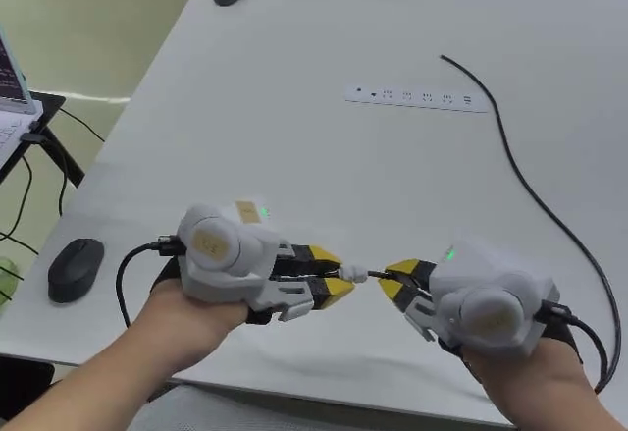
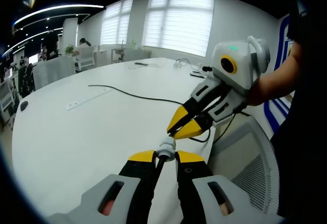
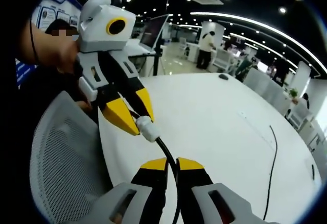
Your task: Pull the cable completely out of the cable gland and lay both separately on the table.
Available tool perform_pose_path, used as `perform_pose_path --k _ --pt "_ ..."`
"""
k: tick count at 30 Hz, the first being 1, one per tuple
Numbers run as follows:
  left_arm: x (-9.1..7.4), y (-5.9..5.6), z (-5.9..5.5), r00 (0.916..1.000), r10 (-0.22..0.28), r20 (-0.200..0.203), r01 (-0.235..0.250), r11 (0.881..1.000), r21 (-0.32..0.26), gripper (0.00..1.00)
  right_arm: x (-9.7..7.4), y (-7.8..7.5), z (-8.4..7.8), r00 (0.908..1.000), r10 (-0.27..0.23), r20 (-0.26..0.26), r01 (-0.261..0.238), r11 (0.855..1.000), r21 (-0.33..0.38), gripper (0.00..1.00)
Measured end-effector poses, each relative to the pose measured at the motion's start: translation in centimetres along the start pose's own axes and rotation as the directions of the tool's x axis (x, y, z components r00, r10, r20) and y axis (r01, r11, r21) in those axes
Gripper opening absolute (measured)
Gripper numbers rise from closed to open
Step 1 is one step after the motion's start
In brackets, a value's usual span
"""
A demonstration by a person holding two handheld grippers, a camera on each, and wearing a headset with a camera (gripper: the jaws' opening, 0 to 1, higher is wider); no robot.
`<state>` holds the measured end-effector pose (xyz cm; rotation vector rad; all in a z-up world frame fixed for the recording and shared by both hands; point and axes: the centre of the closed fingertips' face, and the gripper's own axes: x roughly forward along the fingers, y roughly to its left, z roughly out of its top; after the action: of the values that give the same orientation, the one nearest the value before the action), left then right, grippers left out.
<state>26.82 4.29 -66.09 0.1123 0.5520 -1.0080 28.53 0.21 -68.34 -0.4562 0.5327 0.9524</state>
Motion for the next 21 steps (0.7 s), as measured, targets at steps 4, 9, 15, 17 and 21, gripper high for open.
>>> perform_pose_path --k 4,9,15,17,21 --pt "-0.4 0.4 0.3 0.9999 0.011 0.013 -0.011 1.0 -0.003 0.15 -0.2 -1.1 -0.7 0.9998 -0.019 0.003 0.018 0.995 0.098 0.01" --pt "-0.5 0.6 0.3 0.9996 0.019 0.02 -0.02 1.0 0.002 0.15 -0.4 -2.1 -2.2 0.9996 -0.03 0.001 0.029 0.968 0.248 0.01" --pt "-0.6 0.7 0.2 0.9996 0.022 0.017 -0.022 1.0 0.004 0.15 -0.5 -2.9 -4.7 0.9993 -0.029 -0.022 0.035 0.916 0.4 0.01" --pt "-0.6 0.7 0.2 0.9997 0.02 0.015 -0.02 1.0 0.005 0.15 -0.5 -3.4 -5.5 0.9989 -0.039 -0.025 0.046 0.9 0.433 0.01" --pt "-0.7 0.7 0.3 0.9995 0.022 0.022 -0.023 1.0 0.01 0.15 -0.5 -3.9 -7.5 0.9972 -0.051 -0.054 0.072 0.846 0.528 0.0"
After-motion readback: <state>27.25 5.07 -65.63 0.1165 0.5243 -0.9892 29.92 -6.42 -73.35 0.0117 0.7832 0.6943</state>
